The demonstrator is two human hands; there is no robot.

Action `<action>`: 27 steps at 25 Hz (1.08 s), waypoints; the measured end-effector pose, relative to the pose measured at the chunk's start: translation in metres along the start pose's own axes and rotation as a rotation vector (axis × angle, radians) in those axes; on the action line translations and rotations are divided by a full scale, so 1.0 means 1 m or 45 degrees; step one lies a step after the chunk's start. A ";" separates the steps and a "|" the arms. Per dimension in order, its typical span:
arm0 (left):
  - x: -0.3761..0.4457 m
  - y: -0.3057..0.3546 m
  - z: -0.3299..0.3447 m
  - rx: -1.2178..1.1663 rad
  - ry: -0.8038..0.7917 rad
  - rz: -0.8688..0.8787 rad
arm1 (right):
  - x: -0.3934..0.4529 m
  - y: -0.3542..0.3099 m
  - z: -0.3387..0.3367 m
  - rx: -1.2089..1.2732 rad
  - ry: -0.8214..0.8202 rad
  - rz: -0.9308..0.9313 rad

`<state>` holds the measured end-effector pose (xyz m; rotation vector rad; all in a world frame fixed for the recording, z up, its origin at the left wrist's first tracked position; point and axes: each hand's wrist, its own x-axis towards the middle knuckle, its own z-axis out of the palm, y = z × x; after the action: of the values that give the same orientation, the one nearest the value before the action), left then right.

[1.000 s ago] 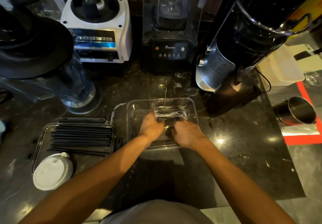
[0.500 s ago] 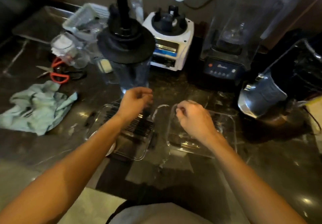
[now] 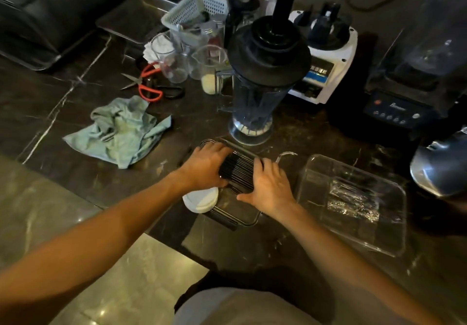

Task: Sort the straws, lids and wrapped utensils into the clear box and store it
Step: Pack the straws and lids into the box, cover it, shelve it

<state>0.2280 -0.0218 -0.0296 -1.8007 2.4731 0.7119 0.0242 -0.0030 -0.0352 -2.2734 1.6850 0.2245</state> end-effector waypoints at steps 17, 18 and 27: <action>0.055 -0.005 0.026 0.396 -0.309 0.284 | 0.032 0.002 0.015 0.005 -0.142 0.113; 0.057 -0.005 0.027 0.382 -0.282 0.292 | 0.032 0.002 0.015 0.000 -0.134 0.110; 0.067 -0.009 0.025 0.337 -0.342 0.247 | 0.027 -0.005 0.018 0.048 -0.142 0.125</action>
<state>0.2064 -0.0754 -0.0724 -1.2995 2.4431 0.5564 0.0382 -0.0205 -0.0595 -2.1128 1.7303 0.3320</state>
